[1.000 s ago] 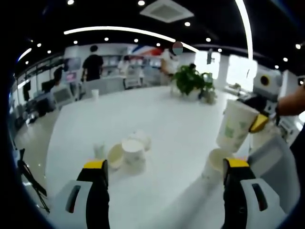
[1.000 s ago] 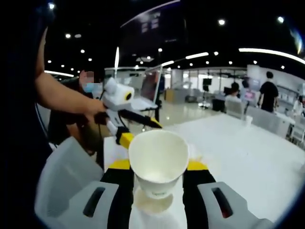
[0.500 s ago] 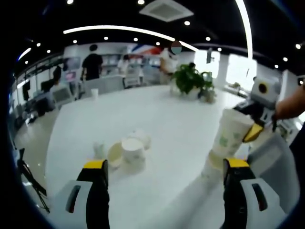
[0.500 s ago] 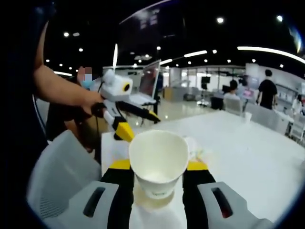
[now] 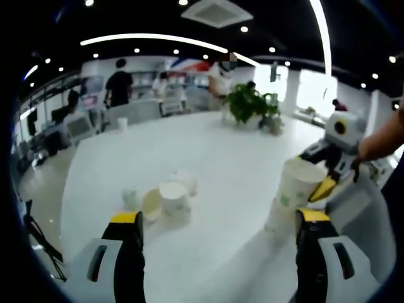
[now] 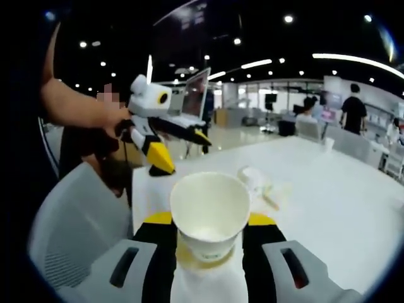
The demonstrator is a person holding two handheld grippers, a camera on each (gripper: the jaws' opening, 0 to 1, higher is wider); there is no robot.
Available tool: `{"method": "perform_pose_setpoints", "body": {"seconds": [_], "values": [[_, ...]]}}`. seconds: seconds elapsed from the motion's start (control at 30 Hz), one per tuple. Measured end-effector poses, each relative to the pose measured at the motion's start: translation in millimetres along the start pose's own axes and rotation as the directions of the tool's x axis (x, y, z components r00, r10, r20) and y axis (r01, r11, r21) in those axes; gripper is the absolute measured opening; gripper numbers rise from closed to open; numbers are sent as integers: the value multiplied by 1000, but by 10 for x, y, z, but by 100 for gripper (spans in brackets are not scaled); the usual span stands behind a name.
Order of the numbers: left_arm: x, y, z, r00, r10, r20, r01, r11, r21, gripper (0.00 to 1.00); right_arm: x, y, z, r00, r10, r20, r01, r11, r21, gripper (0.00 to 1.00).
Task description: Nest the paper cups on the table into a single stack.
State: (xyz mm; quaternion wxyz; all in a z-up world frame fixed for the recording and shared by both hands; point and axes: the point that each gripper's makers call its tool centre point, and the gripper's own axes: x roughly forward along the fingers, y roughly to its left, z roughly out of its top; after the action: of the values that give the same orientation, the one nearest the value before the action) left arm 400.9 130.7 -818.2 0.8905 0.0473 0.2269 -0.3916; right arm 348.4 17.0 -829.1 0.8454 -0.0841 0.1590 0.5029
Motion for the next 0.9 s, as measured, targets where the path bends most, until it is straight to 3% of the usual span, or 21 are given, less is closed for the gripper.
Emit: {"method": "perform_pose_setpoints", "body": {"seconds": [0.9], "values": [[-29,3,-49,1000,-7,-5,7,1000,-14,100,95,8,-248,997,2,-75,-4,999,-39,39]]}}
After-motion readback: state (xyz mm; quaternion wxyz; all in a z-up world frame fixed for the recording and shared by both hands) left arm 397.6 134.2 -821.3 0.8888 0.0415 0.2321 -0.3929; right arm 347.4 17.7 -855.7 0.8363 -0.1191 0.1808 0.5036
